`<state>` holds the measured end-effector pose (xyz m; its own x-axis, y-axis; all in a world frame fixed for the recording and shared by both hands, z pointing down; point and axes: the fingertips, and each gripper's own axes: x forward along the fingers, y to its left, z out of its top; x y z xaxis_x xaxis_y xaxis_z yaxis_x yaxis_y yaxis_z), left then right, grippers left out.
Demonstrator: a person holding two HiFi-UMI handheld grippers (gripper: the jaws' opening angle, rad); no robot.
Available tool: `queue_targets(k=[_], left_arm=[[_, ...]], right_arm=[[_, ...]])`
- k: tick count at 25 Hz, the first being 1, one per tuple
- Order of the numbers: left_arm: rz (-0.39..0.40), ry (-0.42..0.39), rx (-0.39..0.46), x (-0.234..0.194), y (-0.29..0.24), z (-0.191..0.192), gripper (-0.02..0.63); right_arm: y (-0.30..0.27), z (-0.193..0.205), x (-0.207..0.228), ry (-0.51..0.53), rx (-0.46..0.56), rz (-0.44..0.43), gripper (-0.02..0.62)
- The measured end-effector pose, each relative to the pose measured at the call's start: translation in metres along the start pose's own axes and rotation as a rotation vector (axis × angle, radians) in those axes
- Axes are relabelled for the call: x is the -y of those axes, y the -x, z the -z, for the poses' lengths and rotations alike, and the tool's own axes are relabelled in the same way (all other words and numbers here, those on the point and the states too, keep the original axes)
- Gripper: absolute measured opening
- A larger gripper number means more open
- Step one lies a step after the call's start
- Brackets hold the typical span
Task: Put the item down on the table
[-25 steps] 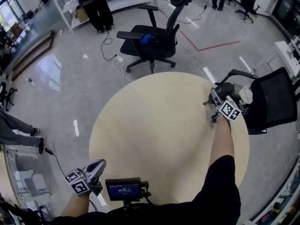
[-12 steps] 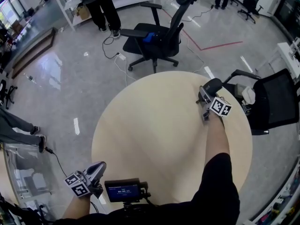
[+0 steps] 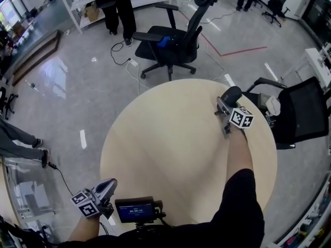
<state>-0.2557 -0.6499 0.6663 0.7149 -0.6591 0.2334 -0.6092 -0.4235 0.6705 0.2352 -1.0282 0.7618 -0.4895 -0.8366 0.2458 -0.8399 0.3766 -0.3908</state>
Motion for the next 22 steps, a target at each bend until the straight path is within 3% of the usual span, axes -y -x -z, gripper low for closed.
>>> queue_targets(k=[11,22], left_arm=[[0.015,0.006,0.002,0.005,-0.002,-0.001,0.002],[0.027,0.012,0.004,0.007,-0.003,0.002,0.002]], right_arm=[[0.004,0.01,0.001,0.117,-0.085,0.035,0.27],[0.007,0.009,-0.001,0.12,-0.085,0.036,0.272]])
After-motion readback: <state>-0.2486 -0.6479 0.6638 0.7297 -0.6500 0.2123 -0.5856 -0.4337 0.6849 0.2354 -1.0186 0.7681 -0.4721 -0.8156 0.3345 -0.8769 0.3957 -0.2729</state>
